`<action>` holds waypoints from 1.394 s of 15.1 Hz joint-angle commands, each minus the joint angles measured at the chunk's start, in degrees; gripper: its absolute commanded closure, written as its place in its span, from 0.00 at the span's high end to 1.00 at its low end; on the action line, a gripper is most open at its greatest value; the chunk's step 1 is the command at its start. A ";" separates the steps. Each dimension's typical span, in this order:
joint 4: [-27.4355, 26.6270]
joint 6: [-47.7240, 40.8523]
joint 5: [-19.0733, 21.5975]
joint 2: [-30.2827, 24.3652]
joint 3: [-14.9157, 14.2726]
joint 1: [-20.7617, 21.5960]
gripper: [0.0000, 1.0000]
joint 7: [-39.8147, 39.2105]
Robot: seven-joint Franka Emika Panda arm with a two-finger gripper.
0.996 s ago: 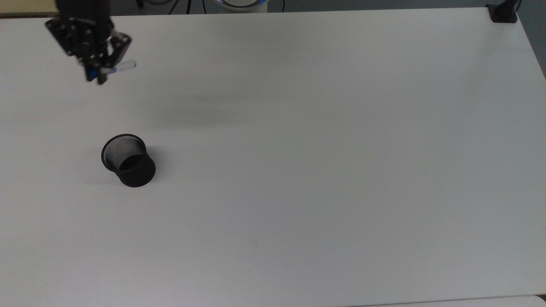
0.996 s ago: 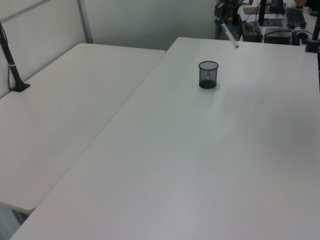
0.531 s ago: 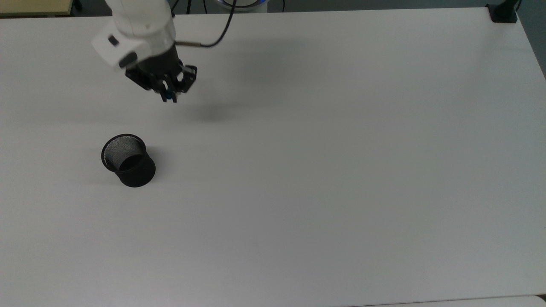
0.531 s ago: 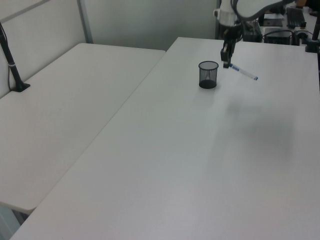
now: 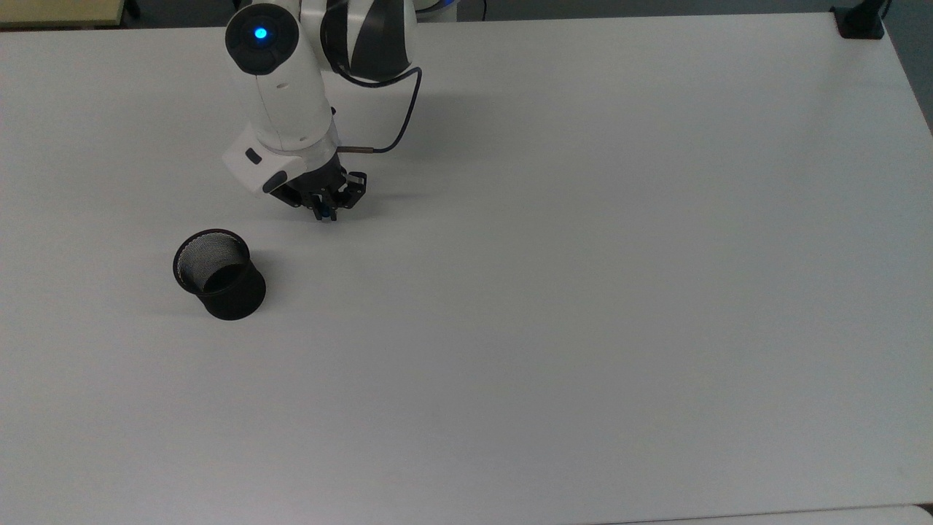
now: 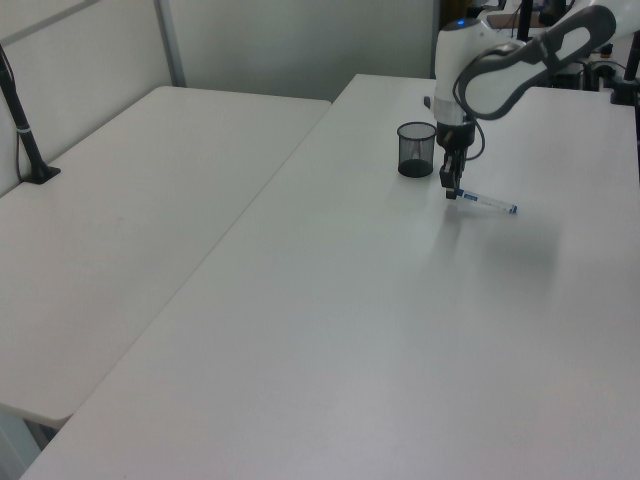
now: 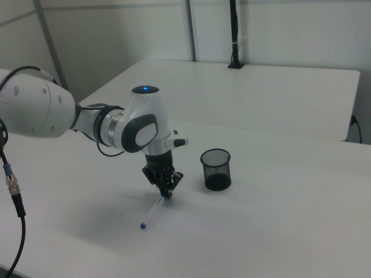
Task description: Remove the marker
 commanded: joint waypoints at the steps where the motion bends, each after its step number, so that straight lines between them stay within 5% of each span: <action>1: -3.24 2.81 0.67 -2.15 0.27 -0.42 0.00 0.99; 2: -3.07 2.55 0.67 -2.32 0.27 -0.51 0.06 1.07; 3: -2.89 2.11 0.67 -2.59 0.27 -0.77 0.23 1.08; 5: -1.93 0.36 0.67 -3.46 0.27 -0.95 0.91 1.25; 6: -1.31 -0.78 0.67 -4.08 0.27 -0.95 1.00 1.51; 11: 3.25 -7.98 0.67 -8.64 1.15 -0.33 1.00 8.71; 16: 15.11 -29.58 0.67 -14.79 2.47 -0.24 1.00 10.48; 21: 16.36 -37.27 3.91 -21.57 1.94 0.19 1.00 13.46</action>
